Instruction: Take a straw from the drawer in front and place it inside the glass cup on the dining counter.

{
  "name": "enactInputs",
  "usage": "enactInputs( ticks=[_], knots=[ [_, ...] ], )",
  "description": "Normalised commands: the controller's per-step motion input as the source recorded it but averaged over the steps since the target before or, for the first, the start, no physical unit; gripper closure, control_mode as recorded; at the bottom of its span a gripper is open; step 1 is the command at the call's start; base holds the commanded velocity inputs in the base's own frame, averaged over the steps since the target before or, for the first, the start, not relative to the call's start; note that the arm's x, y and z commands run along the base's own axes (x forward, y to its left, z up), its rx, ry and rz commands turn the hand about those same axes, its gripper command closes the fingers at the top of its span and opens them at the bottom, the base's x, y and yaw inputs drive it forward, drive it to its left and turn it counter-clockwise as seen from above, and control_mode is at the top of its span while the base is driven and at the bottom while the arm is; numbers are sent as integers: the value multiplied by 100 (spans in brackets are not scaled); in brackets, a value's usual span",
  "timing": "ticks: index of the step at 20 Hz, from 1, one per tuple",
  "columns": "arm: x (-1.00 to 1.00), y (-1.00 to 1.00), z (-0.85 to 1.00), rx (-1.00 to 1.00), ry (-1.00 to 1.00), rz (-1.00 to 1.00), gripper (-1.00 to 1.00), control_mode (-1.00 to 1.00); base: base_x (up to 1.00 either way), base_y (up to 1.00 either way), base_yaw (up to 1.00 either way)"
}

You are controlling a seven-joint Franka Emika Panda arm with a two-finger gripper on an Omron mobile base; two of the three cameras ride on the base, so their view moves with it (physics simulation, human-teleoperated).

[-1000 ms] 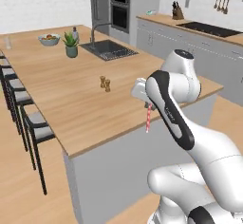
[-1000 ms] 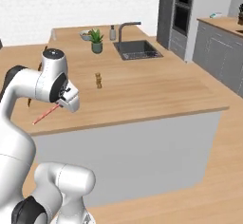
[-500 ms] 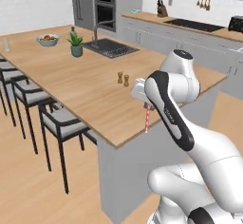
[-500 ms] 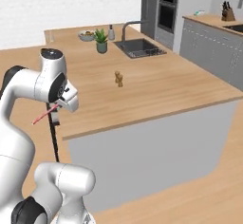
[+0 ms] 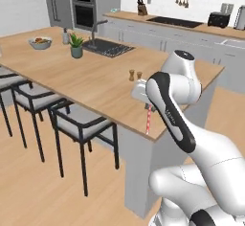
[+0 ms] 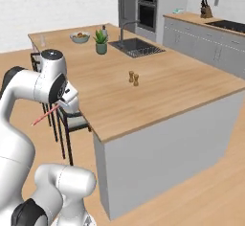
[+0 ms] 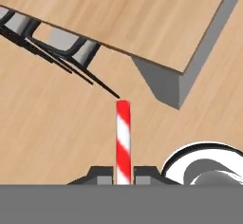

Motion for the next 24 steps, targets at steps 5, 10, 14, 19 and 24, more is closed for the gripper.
enactInputs(
  ticks=[5,10,14,19,24],
  knots=[
    [0,0,0,0,0,0,100,100,11,100,-32],
    [0,0,0,0,0,0,100,100,21,100,-31],
    [0,0,0,0,0,0,100,100,22,100,-30],
    [0,0,0,0,0,0,100,100,18,100,-27],
    [0,0,0,0,0,0,100,100,15,100,-25]
  ],
)
